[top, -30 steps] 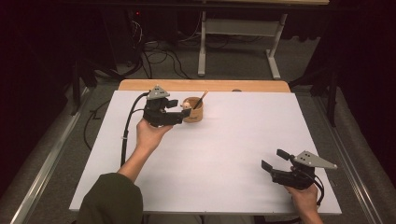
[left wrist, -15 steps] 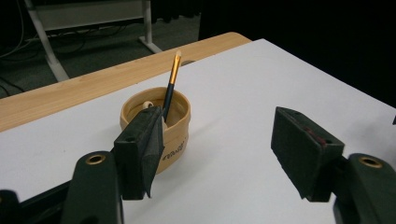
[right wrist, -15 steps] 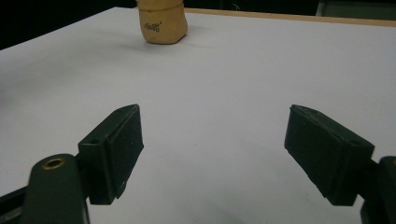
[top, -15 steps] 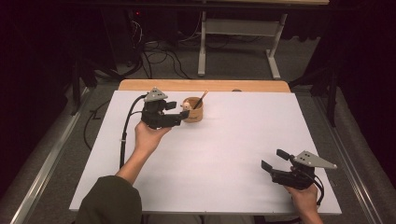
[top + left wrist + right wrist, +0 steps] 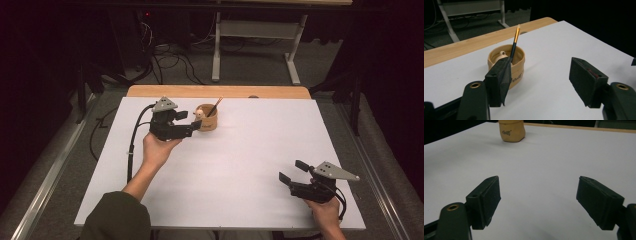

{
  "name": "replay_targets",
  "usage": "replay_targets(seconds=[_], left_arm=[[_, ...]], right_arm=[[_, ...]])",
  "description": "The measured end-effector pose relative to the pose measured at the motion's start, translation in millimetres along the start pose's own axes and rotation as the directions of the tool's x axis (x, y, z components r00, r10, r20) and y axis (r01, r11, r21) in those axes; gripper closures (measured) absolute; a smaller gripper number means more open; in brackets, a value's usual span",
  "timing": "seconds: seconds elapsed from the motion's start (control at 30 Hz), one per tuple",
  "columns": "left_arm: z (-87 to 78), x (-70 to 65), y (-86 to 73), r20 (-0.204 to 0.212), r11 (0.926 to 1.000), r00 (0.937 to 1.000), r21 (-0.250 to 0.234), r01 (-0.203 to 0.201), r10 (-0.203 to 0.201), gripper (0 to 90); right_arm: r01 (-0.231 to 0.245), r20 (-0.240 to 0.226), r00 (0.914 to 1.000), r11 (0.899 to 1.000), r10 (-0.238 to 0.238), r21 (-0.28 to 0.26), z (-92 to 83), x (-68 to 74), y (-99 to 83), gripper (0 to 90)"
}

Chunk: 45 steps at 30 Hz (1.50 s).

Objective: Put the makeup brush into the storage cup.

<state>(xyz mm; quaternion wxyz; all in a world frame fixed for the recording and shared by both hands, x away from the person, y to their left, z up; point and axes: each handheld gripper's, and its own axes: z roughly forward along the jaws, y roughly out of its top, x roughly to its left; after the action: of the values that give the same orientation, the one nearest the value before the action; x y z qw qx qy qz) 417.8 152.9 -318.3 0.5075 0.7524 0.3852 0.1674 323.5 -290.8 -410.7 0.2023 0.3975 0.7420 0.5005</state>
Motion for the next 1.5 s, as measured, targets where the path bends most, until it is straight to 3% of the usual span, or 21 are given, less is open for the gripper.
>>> replay_targets(seconds=[1.5], left_arm=[[-24.7,5.2,-13.9,-0.009,0.9996,0.9996,-0.015,0.025,-0.025,34.9]], right_arm=[[0.004,0.002,1.0000,1.000,-0.004,0.004,0.9,0.1,-0.3,21.1]])
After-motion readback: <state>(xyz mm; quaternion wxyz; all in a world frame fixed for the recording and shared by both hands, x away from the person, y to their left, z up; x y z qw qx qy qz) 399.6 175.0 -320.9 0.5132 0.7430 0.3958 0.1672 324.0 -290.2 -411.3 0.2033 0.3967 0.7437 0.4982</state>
